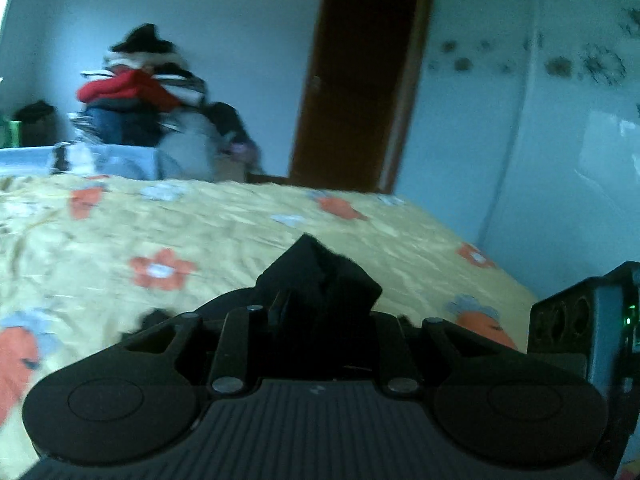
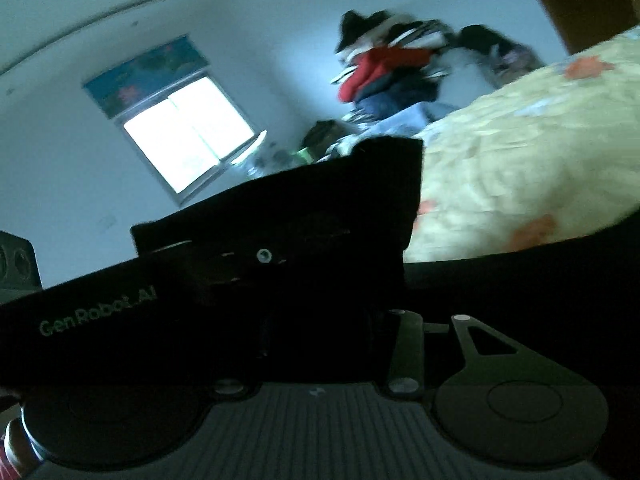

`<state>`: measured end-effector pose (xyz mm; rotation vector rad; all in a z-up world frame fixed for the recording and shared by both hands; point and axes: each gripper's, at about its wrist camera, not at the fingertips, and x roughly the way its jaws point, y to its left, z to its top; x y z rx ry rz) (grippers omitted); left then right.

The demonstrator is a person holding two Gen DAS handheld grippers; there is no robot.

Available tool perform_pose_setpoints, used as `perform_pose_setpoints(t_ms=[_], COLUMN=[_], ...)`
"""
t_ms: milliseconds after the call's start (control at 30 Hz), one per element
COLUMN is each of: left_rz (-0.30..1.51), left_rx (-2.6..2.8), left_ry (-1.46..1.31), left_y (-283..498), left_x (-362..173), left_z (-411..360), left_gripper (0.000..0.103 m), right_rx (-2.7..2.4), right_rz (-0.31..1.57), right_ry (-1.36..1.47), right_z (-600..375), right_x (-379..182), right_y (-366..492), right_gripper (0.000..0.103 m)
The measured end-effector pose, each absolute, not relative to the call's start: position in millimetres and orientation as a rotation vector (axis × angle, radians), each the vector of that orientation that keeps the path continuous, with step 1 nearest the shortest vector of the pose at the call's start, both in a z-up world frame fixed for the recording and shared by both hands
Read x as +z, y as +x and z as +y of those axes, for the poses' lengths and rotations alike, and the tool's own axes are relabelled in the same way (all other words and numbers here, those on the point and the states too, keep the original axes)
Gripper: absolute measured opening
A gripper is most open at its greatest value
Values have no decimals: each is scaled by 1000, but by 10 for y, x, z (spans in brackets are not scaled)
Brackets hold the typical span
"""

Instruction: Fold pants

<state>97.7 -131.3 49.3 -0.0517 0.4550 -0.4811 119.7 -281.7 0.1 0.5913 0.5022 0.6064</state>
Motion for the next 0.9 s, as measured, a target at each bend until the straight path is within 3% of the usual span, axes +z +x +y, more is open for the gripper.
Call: perform_pose_setpoints(t_ms=[467, 833, 900], left_rz=[529, 517, 563], left_rx=[-591, -694, -731], left_ry=[-39, -43, -57], left_y=[1194, 1130, 1180], left_x=[95, 79, -9], left_z=[-2170, -2477, -2552], left_gripper=[22, 22, 29], right_rx=[467, 381, 344], right_rz=[531, 486, 526], right_ry=[688, 665, 663], right_z=[-3618, -3947, -4016], right_x=[-423, -403, -448], right_y=[1204, 921, 918], right_gripper=[42, 41, 41])
